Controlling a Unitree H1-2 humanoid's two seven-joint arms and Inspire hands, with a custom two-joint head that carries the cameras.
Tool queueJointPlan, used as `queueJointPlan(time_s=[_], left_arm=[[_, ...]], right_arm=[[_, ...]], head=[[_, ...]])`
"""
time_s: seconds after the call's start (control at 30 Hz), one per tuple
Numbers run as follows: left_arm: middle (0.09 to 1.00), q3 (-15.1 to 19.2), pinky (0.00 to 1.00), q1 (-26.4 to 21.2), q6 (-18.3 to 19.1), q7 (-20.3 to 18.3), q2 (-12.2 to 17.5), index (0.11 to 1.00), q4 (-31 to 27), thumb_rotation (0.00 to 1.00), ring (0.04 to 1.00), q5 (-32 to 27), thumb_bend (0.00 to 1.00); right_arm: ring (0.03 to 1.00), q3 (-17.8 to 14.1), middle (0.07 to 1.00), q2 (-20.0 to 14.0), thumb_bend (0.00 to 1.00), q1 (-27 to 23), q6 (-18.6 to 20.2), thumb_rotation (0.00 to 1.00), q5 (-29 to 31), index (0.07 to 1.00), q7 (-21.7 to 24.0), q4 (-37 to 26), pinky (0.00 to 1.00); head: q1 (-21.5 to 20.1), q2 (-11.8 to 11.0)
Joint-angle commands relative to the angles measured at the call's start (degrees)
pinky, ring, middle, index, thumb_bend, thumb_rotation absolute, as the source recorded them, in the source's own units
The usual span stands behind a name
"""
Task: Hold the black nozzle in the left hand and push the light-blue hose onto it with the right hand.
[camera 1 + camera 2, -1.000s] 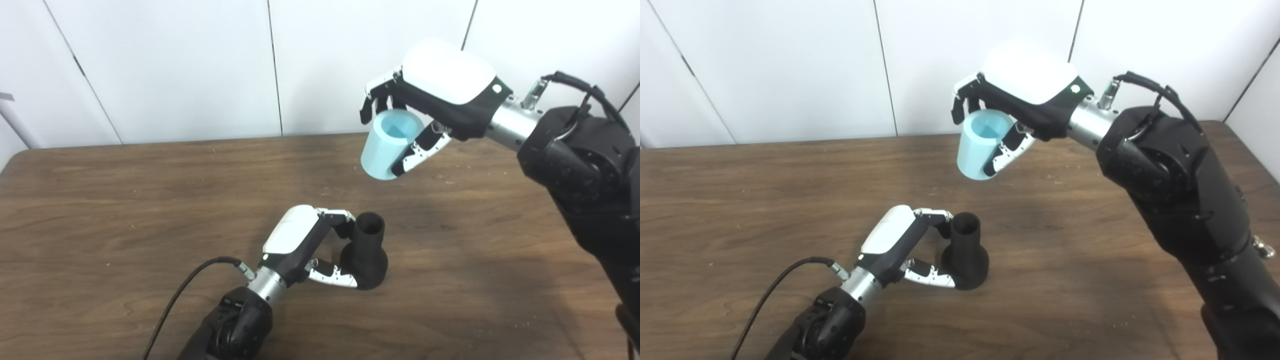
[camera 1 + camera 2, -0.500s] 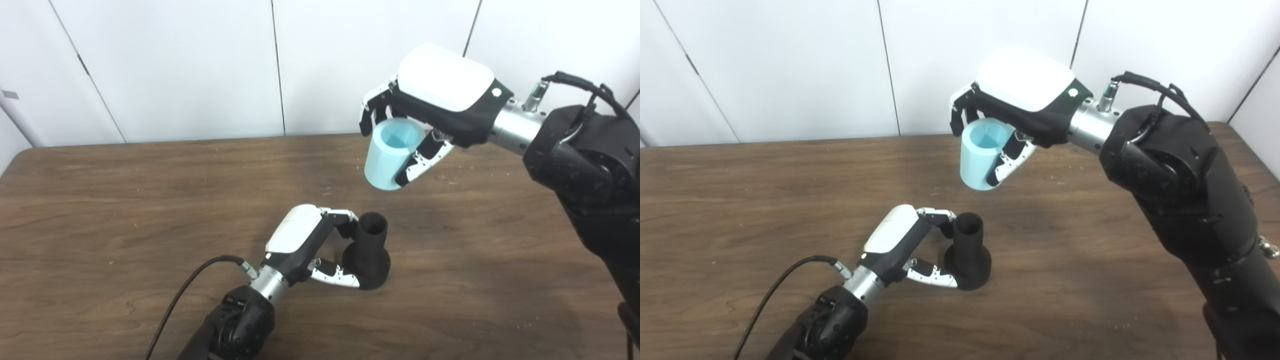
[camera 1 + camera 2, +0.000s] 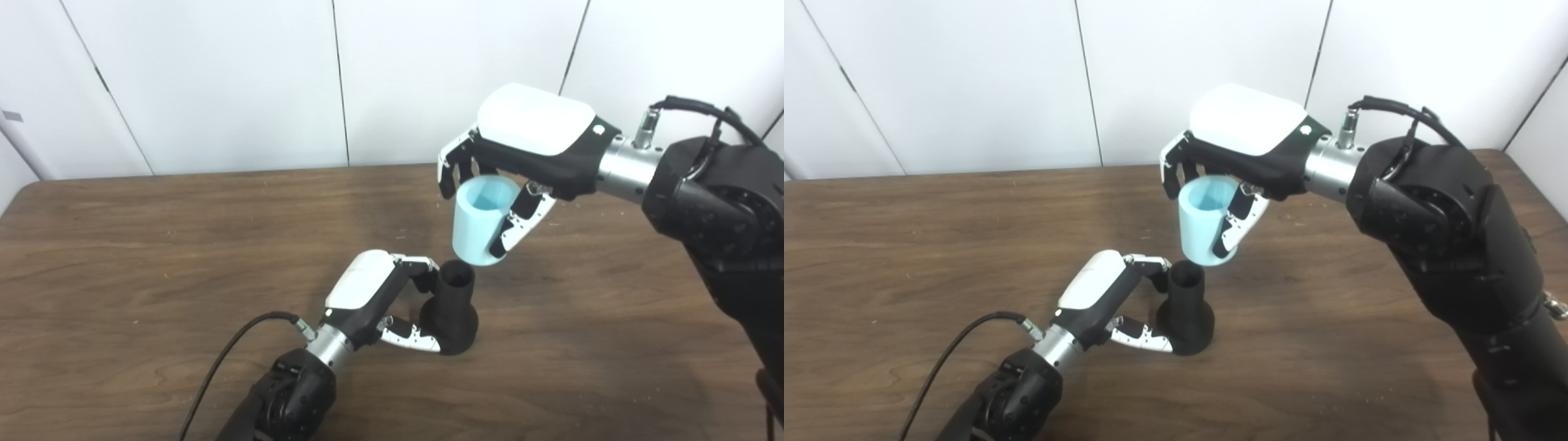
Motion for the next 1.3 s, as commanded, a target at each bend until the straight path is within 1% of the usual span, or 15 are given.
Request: queueJointPlan(time_s=[0.0, 0.13, 0.23, 0.37, 0.53, 0.87, 0.93, 1.03, 1.13, 1.27], left_arm=[[0.499, -1.3, 0.79, 1.8, 2.0, -4.2, 2.2, 0.475, 2.8, 0.00, 0.574, 2.2, 0.52], [0.498, -1.4, 0.79, 1.7, 2.1, -4.2, 2.2, 0.476, 2.9, 0.00, 0.574, 2.3, 0.52], [0.498, -1.4, 0.79, 1.6, 2.2, -4.2, 2.2, 0.476, 2.8, 0.00, 0.574, 2.3, 0.52], [0.499, -1.4, 0.79, 1.6, 2.2, -4.2, 2.2, 0.476, 2.8, 0.00, 0.574, 2.4, 0.52], [0.499, -1.5, 0.79, 1.6, 2.4, -4.2, 2.1, 0.475, 2.6, 0.00, 0.575, 2.5, 0.52], [0.500, -1.5, 0.79, 1.8, 2.3, -4.2, 2.3, 0.473, 2.6, 0.00, 0.575, 2.4, 0.52], [0.500, -1.5, 0.79, 1.9, 2.4, -4.1, 2.2, 0.474, 2.5, 0.00, 0.574, 2.6, 0.52], [0.496, -1.7, 0.79, 2.1, 2.4, -4.0, 2.2, 0.477, 2.5, 0.00, 0.574, 2.7, 0.52], [0.496, -1.6, 0.79, 2.1, 2.3, -4.1, 2.3, 0.477, 2.4, 0.00, 0.574, 2.6, 0.52], [0.497, -1.5, 0.80, 1.9, 2.4, -4.4, 2.5, 0.476, 2.3, 0.00, 0.575, 2.5, 0.52]], right_arm=[[0.338, -0.4, 0.449, -0.3, 0.51, -4.4, 2.3, 0.00, 0.4, 0.539, 1.1, -2.3, 0.21], [0.333, 0.2, 0.448, -0.3, 0.51, -5.3, 4.0, 0.00, 1.1, 0.537, 2.3, -3.3, 0.20], [0.331, 0.4, 0.447, -0.4, 0.51, -5.9, 4.0, 0.00, 2.3, 0.536, 2.5, -3.6, 0.19], [0.337, 0.7, 0.453, -0.6, 0.51, -6.2, 0.3, 0.00, 3.0, 0.532, 0.9, -3.0, 0.20], [0.350, 0.7, 0.465, -0.2, 0.51, -5.9, -2.1, 0.00, 2.7, 0.522, 0.0, -2.6, 0.21], [0.349, 0.3, 0.454, 0.7, 0.51, -4.6, -3.6, 0.00, 2.4, 0.526, -2.4, -2.1, 0.22], [0.350, -0.1, 0.452, 1.1, 0.51, -3.6, -5.2, 0.00, 2.6, 0.526, -4.2, -1.8, 0.22], [0.365, -1.0, 0.456, 1.6, 0.51, -1.5, -9.3, 0.00, 2.9, 0.528, -8.2, -0.7, 0.25], [0.368, -1.3, 0.456, 1.8, 0.51, -0.6, -11.3, 0.00, 2.8, 0.528, -9.8, 0.0, 0.26], [0.370, -1.6, 0.450, 1.8, 0.51, 0.1, -12.3, 0.00, 2.5, 0.527, -10.3, 0.5, 0.25]], head=[[-0.1, 0.0], [0.0, 0.0], [0.0, 0.0], [0.1, 0.1], [0.2, 0.2], [0.4, 0.2], [0.4, 0.3], [0.2, 0.3], [0.2, 0.5], [0.2, 0.5]])
